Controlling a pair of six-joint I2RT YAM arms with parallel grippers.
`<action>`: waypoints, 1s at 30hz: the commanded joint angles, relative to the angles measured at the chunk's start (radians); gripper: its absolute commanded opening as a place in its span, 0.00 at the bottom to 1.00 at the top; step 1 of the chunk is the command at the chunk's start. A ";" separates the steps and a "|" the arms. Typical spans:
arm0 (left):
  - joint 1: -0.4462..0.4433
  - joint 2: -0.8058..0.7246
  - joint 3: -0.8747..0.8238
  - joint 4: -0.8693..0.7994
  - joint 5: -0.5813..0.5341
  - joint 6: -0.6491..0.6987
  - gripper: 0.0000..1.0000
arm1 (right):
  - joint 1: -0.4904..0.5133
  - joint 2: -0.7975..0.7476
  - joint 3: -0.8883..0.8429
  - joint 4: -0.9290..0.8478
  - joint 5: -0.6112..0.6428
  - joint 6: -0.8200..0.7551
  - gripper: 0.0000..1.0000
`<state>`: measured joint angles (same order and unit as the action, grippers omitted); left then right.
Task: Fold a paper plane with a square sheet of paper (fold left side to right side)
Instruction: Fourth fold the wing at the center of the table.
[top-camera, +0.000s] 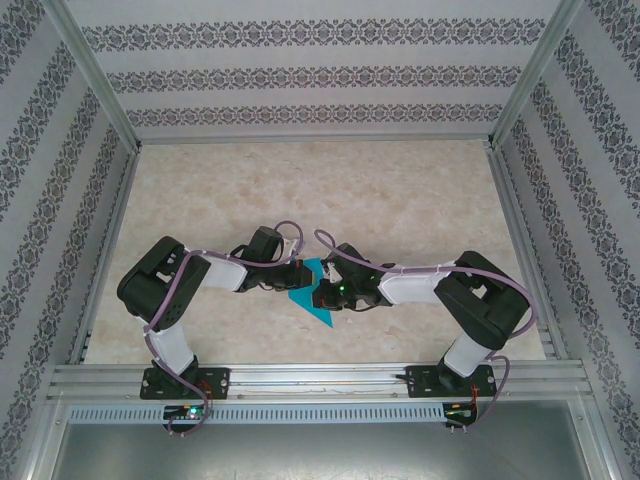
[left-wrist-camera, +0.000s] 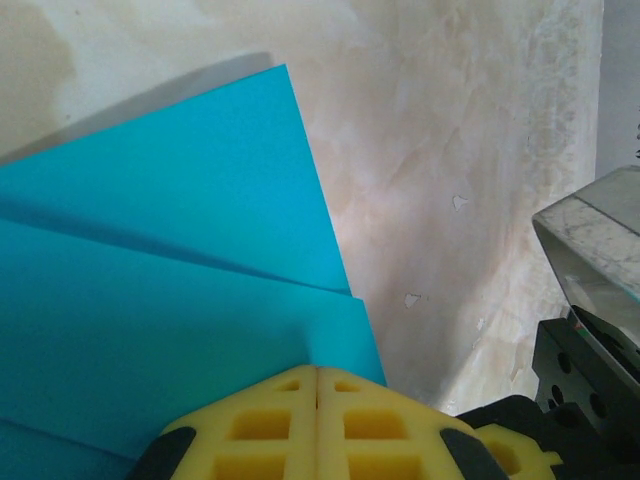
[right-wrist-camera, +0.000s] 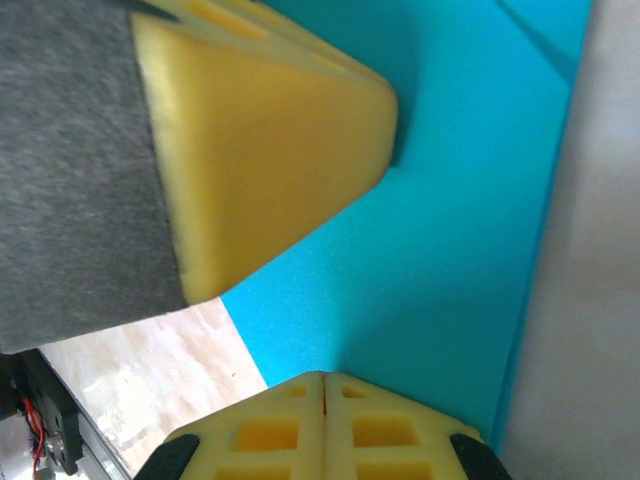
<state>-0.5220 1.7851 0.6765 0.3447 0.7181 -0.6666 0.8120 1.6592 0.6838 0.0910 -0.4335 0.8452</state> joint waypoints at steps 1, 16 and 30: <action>-0.008 0.036 -0.015 -0.097 -0.115 0.012 0.05 | 0.019 0.011 0.010 -0.028 0.018 -0.002 0.00; -0.006 0.046 -0.003 -0.125 -0.140 0.008 0.05 | 0.047 -0.037 -0.056 -0.051 0.032 0.011 0.00; -0.006 0.054 0.000 -0.131 -0.149 0.011 0.04 | 0.049 -0.080 -0.066 -0.117 0.054 -0.006 0.00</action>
<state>-0.5240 1.7855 0.6903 0.3252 0.6952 -0.6670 0.8474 1.6020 0.6403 0.0456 -0.4034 0.8478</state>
